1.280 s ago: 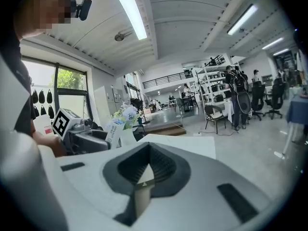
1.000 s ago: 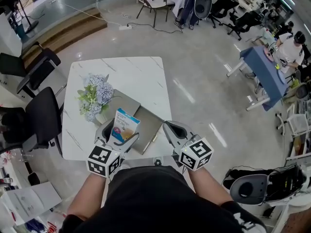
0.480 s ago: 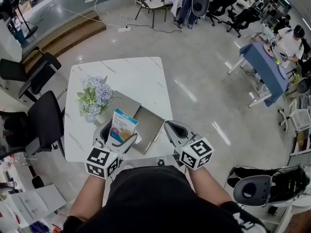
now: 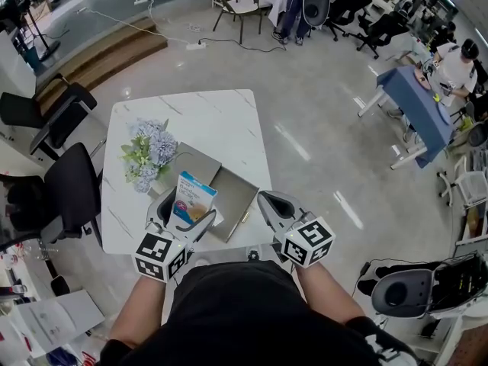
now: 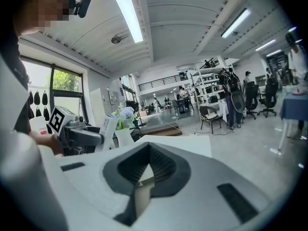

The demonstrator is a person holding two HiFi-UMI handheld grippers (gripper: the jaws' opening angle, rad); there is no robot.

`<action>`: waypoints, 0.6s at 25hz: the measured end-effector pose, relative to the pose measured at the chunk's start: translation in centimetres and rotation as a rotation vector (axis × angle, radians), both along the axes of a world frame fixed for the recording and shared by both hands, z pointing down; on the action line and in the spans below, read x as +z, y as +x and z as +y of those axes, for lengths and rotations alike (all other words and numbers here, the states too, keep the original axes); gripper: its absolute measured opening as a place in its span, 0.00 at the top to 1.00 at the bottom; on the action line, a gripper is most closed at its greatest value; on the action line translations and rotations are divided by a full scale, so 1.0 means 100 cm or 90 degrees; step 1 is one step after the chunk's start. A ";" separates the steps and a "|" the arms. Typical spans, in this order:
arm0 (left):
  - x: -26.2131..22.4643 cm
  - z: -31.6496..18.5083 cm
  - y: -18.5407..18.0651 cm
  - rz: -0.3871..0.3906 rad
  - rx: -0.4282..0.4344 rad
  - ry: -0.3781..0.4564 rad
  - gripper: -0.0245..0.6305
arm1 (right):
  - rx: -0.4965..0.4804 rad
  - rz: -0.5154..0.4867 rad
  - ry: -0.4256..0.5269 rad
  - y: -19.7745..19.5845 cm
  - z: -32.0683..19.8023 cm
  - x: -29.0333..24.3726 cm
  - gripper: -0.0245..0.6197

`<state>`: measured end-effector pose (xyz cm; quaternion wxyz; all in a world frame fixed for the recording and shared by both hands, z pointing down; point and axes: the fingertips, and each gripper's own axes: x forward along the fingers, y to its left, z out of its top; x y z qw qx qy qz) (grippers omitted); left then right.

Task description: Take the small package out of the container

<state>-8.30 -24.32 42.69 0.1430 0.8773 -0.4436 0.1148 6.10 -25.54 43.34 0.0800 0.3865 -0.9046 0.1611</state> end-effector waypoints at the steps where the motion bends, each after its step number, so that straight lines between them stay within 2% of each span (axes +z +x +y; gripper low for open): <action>1: -0.001 0.000 0.000 0.000 0.000 0.001 0.32 | 0.000 0.000 0.000 0.000 0.000 0.000 0.96; 15: 0.004 -0.002 0.004 -0.008 0.001 -0.005 0.32 | -0.007 0.016 0.004 0.000 0.001 0.004 0.96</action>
